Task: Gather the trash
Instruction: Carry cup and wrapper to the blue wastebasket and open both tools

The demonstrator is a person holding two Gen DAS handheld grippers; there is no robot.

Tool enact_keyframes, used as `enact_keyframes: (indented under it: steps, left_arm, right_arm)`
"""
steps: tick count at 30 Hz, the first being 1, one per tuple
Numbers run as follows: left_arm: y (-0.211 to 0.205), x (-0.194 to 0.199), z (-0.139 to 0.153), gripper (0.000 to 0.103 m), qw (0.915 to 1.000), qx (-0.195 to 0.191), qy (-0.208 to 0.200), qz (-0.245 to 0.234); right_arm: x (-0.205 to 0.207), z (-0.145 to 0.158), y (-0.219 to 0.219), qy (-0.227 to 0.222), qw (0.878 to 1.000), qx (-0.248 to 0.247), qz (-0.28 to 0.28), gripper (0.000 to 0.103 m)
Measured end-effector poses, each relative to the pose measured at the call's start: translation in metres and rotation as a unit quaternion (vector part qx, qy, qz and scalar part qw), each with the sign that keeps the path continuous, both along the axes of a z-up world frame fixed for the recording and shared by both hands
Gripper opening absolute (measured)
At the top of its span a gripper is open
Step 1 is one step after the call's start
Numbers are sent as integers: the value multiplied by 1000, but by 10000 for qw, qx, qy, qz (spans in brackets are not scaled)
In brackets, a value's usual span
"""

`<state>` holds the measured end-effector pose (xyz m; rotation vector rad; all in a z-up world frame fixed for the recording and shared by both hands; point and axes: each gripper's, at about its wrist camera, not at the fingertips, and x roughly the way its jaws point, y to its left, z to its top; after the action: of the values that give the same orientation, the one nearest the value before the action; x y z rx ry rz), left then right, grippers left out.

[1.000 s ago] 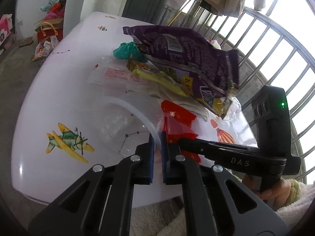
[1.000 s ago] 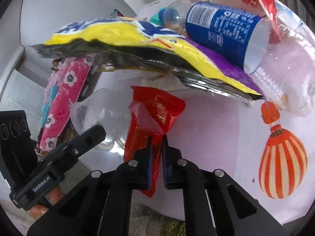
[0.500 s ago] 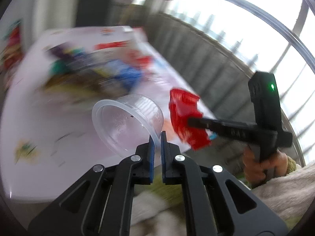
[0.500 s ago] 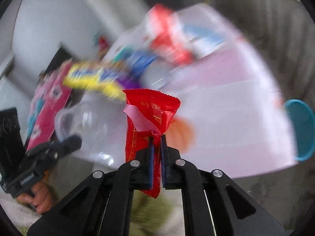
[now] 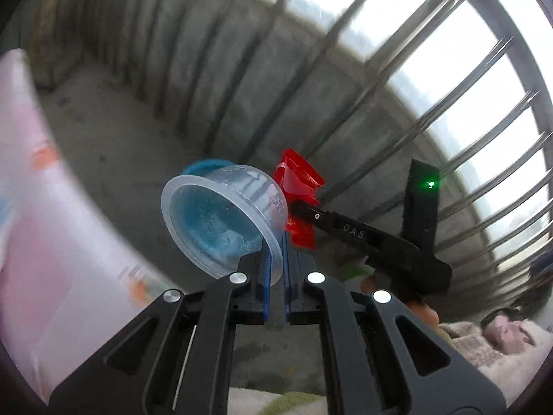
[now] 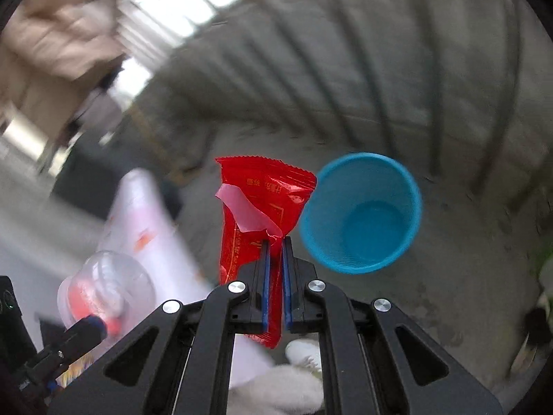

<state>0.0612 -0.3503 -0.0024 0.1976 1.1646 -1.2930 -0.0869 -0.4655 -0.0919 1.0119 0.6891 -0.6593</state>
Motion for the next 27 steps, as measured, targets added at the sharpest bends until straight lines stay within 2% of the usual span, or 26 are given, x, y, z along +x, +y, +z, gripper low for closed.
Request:
enact_keyframes:
  steps: [5, 8, 10, 11, 12, 13, 15, 17, 19, 23, 27]
  left_arm:
    - [-97, 13, -62, 4, 9948, 895, -72, -475]
    - [-134, 27, -93, 6, 9929, 1087, -147, -470]
    - [-153, 36, -111, 15, 9927, 1122, -187, -410]
    - [-160, 39, -120, 28, 9924, 1160, -206, -351]
    - [-165, 41, -127, 40, 9916, 1239, -278, -251]
    - [-175, 40, -132, 45, 9903, 1319, -385, -202]
    - [-182, 40, -137, 55, 9874, 1438, -639, -194]
    - [-182, 39, -134, 62, 9874, 1394, -728, -162]
    - [-175, 40, -125, 67, 9900, 1194, -746, -122]
    - [-160, 43, -104, 75, 9927, 843, -855, -66]
    - [-127, 41, -69, 81, 9945, 264, -1012, -112]
  right_arm:
    - [8, -69, -46, 423, 9972, 428, -440, 7]
    - [5, -105, -75, 503, 9941, 726, -626, 9]
    - [7, -125, -92, 632, 9927, 774, -677, 11]
    - [8, -134, -98, 674, 9922, 824, -652, 12]
    - [11, -149, -106, 637, 9911, 985, -630, 17]
    - [8, -155, -114, 631, 9900, 1090, -642, 26]
    - [7, -167, -124, 692, 9883, 1167, -695, 34]
    - [3, -168, -126, 698, 9897, 1040, -689, 38]
    - [1, -160, -123, 616, 9916, 928, -661, 43]
    - [-3, -138, -116, 492, 9941, 724, -645, 44]
    - [-1, -104, -106, 492, 9967, 342, -539, 45]
